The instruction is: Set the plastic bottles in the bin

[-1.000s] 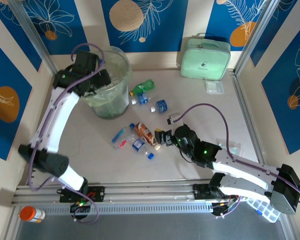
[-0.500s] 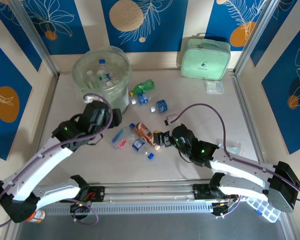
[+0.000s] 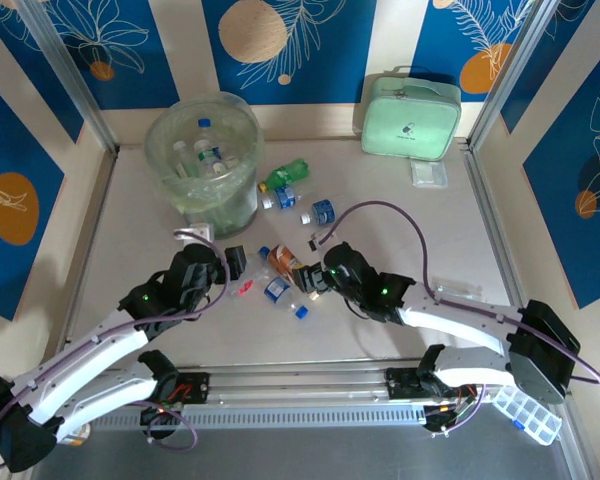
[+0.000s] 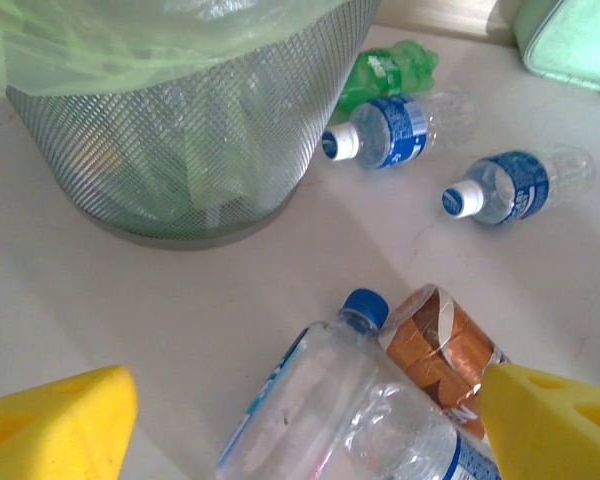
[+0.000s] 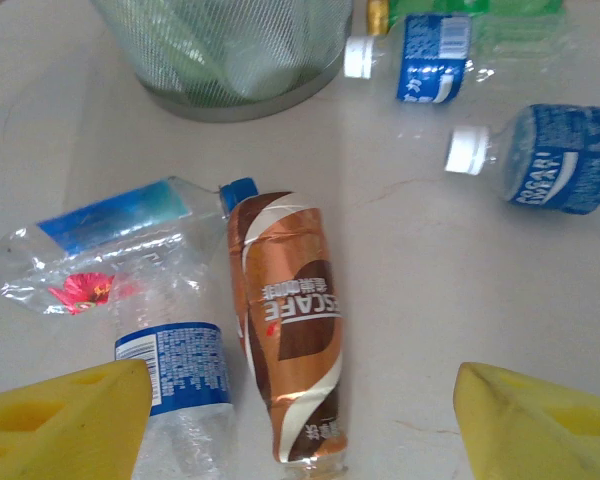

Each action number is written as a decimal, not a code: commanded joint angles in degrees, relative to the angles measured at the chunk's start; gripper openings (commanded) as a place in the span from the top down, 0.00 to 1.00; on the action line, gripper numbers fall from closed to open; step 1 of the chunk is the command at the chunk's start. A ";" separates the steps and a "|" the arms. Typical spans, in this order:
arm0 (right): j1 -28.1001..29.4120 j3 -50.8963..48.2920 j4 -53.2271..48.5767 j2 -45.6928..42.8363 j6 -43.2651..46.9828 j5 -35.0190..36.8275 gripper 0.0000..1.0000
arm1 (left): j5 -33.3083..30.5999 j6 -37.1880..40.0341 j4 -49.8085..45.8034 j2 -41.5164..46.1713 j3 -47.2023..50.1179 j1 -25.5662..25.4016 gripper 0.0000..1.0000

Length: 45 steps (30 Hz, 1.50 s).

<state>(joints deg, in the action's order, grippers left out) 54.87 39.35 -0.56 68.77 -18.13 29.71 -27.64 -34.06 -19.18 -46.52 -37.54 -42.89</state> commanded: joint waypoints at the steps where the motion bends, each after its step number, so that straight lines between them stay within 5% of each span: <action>1: 0.74 3.50 -1.65 3.21 2.00 -3.44 0.20 | -2.85 -1.40 3.38 2.14 1.11 -0.45 0.12; 8: 1.03 10.12 -9.52 11.82 5.56 -15.25 0.22 | -4.63 -3.50 0.01 6.54 4.03 -0.76 0.12; 12: 0.61 13.10 -13.06 17.31 6.00 -11.77 0.24 | -4.44 -2.88 2.39 7.75 5.68 -0.75 0.12; 32: -5.79 22.72 -17.28 30.05 3.28 -16.58 0.29 | -7.56 -4.86 1.08 19.67 9.24 -0.76 0.12; 45: -9.19 29.32 -20.89 37.78 3.52 -21.62 0.33 | -7.45 -4.97 1.56 18.92 9.50 -0.76 0.12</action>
<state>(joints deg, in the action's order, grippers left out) 46.39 67.00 -19.59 105.03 -14.48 10.66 -33.78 -38.74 -17.89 -27.51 -28.38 -43.16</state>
